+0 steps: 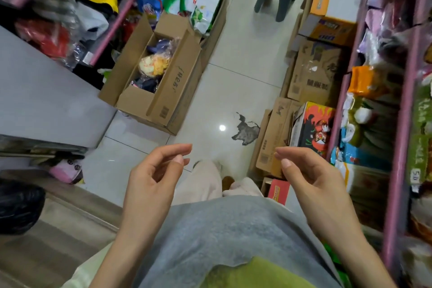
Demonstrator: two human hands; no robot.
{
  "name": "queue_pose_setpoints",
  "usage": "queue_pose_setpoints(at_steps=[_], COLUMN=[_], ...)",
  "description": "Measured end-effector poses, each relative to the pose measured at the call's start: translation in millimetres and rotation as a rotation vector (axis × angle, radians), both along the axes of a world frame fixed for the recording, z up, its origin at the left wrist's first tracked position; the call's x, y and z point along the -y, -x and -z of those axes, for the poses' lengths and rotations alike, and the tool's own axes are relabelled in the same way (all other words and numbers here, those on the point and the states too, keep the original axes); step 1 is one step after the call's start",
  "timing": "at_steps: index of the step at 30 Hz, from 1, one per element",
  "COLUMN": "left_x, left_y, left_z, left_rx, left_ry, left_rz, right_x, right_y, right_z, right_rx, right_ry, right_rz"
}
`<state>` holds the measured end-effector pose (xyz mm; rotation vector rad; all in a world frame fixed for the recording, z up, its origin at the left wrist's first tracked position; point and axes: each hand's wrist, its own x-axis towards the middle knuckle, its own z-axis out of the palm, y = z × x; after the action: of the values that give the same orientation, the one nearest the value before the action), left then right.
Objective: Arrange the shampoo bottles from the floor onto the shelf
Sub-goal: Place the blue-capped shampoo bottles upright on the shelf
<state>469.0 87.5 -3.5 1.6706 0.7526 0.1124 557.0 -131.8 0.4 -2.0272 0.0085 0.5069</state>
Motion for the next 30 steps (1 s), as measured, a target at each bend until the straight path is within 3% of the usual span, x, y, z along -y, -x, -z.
queue_pose_setpoints(at_steps=[18,30], left_x=[-131.5,-153.9], left_y=[-307.1,-504.5], left_z=[14.0,12.0], left_rx=[0.035,0.087], left_ry=[0.037,0.028], left_rz=[0.231,0.290], right_x=[-133.3,-147.9], right_y=[-275.0,-420.6], right_z=[-5.6,11.0], right_rx=[0.088,0.000], right_ry=[-0.058,0.022], right_rz=[0.143,0.200])
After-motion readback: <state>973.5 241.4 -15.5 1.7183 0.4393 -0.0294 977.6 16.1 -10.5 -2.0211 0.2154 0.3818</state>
